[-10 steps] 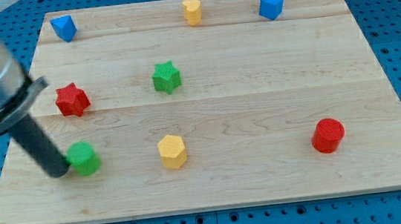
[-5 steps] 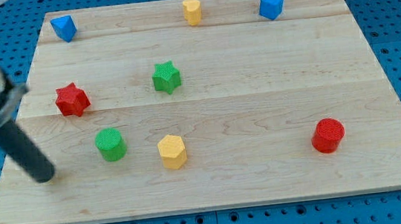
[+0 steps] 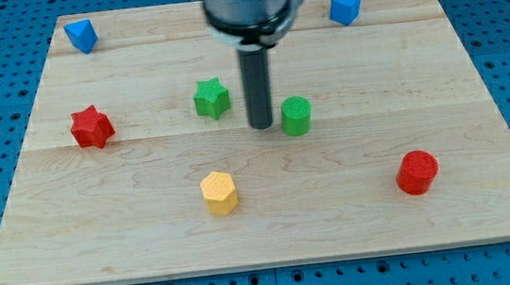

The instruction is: Place the green circle above to the red circle

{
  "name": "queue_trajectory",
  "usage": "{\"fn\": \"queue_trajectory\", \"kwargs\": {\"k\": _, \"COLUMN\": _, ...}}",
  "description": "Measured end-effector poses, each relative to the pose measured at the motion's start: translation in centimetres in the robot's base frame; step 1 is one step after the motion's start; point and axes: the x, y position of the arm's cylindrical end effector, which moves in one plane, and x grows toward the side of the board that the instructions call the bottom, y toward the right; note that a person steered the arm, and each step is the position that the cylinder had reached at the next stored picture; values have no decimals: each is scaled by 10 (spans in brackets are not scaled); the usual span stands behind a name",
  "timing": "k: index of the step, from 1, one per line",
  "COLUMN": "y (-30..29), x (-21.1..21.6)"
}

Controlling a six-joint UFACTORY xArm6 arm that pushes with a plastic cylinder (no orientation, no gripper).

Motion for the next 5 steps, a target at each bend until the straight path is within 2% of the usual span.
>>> {"fn": "queue_trajectory", "kwargs": {"k": 1, "y": 55, "x": -10}}
{"fn": "queue_trajectory", "kwargs": {"k": 2, "y": 35, "x": -3}}
{"fn": "queue_trajectory", "kwargs": {"k": 3, "y": 63, "x": -2}}
{"fn": "queue_trajectory", "kwargs": {"k": 4, "y": 66, "x": 7}}
{"fn": "queue_trajectory", "kwargs": {"k": 5, "y": 101, "x": 7}}
